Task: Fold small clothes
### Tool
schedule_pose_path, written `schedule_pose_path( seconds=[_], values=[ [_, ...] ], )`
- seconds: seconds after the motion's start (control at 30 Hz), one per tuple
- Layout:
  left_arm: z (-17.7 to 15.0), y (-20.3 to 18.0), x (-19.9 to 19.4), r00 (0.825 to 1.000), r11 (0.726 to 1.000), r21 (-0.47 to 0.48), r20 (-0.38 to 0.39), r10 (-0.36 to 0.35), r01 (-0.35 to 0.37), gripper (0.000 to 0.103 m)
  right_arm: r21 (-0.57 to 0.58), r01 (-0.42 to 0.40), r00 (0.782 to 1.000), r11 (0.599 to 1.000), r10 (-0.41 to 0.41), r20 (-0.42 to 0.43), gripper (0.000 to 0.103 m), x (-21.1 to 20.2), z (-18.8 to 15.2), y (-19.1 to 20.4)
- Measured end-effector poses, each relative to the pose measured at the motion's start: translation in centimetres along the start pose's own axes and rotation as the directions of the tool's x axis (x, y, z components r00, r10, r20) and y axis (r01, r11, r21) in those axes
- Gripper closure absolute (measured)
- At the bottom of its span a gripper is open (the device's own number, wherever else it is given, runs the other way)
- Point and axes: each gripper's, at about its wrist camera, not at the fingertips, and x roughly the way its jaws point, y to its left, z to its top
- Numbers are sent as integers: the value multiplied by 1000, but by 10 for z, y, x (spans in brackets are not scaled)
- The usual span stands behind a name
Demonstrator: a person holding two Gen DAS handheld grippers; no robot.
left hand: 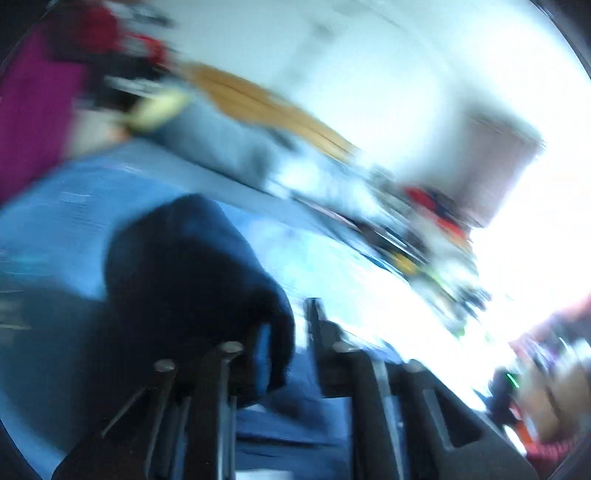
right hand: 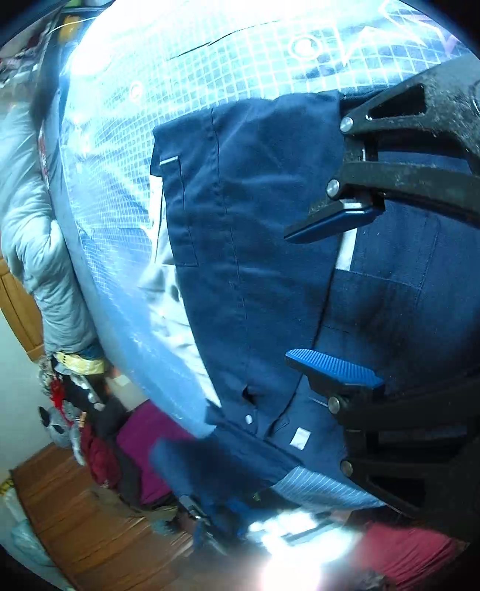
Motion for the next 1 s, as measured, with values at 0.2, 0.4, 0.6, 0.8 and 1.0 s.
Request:
schedule_pose_path(
  seconds=[0.2,0.4,0.6,0.8,1.0],
  values=[
    [-93,-35,77,943,998,-34,-326,-67,59,52,69,-46,999,997,48,-17,41,-3,2,-21],
    [-112,-5,22,974,992,-129,-225,-16,-13,51,83,-145,986,986,151,-74,34,34,23,-21],
    [-119,29,-18,977,976,-192,-205,60,-100,51,107,-221,964,969,234,-128,34,88,41,-7],
    [-135,61,-43,976,950,-272,-189,104,-153,51,73,-130,972,989,142,-187,43,124,53,2],
    [-155,84,-46,968,929,-313,-213,136,-200,51,91,-176,961,980,191,-201,101,127,56,11]
  ],
)
